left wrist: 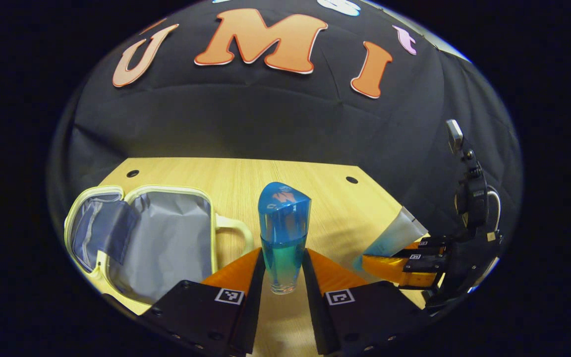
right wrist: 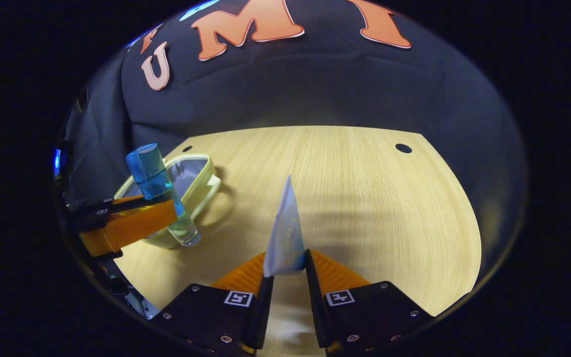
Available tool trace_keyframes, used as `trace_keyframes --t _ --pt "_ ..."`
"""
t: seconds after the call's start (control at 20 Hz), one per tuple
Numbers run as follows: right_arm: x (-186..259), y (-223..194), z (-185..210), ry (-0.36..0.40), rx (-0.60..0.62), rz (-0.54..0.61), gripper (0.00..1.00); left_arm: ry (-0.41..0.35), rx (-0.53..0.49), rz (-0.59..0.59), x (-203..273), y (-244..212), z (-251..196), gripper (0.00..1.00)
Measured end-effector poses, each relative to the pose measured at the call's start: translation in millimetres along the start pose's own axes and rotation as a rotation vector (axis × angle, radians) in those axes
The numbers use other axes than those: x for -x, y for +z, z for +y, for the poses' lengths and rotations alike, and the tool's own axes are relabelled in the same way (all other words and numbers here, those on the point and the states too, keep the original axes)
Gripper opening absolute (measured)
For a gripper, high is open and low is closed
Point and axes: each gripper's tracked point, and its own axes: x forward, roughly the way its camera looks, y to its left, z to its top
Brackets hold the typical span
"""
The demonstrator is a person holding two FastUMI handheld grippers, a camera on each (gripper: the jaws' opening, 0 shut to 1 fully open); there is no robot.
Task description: First open the suitcase, pack the skin care products into it, and then close the suitcase.
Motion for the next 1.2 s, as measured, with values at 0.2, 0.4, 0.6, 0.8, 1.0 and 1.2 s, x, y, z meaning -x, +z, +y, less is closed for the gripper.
trace_keyframes --t 0.2,0.4,0.6,0.8,1.0,1.2 --pt "18 16 25 0.044 -0.038 -0.034 0.39 0.03 0.032 0.047 40 20 48 0.45" --pt "24 21 61 0.111 -0.078 -0.045 0.39 0.081 0.034 0.155 69 31 121 0.45" --pt "23 15 72 0.11 -0.091 -0.034 0.39 0.096 0.005 0.376 73 7 187 0.45" --pt "25 12 68 0.073 -0.141 -0.026 0.39 0.095 -0.035 0.548 52 -16 225 0.46" --pt "28 11 72 0.043 -0.234 -0.026 0.39 0.09 -0.065 0.646 19 -37 245 0.47" --pt "31 6 75 0.013 -0.244 -0.025 0.39 0.076 -0.085 0.666 -3 -40 251 0.46"
